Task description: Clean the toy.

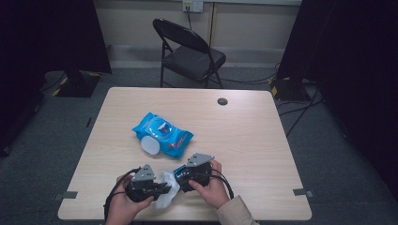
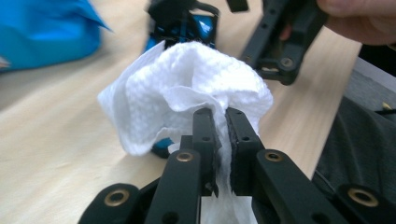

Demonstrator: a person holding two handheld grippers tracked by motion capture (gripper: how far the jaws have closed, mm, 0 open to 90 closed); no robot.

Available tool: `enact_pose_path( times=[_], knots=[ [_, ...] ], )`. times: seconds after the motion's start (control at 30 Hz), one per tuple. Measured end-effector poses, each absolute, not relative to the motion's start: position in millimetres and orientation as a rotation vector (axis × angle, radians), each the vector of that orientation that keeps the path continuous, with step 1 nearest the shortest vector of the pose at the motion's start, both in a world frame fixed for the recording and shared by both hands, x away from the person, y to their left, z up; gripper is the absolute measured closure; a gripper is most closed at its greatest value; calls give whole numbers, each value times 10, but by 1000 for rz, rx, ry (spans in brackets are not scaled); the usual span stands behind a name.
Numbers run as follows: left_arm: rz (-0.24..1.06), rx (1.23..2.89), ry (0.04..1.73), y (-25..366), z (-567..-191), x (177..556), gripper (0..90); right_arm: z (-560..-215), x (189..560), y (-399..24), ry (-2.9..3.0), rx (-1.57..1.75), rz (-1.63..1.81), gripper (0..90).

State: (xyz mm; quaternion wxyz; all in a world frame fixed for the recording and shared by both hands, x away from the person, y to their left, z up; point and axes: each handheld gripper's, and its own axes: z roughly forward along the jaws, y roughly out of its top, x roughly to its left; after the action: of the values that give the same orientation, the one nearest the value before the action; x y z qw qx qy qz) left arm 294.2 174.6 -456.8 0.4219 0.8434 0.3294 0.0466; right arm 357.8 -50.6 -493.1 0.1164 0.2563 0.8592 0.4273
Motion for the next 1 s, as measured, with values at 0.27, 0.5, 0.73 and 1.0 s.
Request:
enact_pose_path(
  times=[0.27, 0.5, 0.73, 1.0],
  knots=[
    [194, 2075, 896, 1929, -4553, 3026, 837, -4927, 3580, -506, 2521, 751, 1247, 132],
    [248, 2075, 996, 2045, -4719, 3160, 837, -4926, 3581, -506, 2522, 751, 1247, 132],
    [273, 2081, 1030, 1970, -4855, 3281, 836, -4929, 3582, -508, 2520, 749, 1249, 132],
    [232, 2130, 1013, 1838, -4953, 3305, 832, -4934, 3581, -512, 2517, 747, 1255, 132]
  ],
)
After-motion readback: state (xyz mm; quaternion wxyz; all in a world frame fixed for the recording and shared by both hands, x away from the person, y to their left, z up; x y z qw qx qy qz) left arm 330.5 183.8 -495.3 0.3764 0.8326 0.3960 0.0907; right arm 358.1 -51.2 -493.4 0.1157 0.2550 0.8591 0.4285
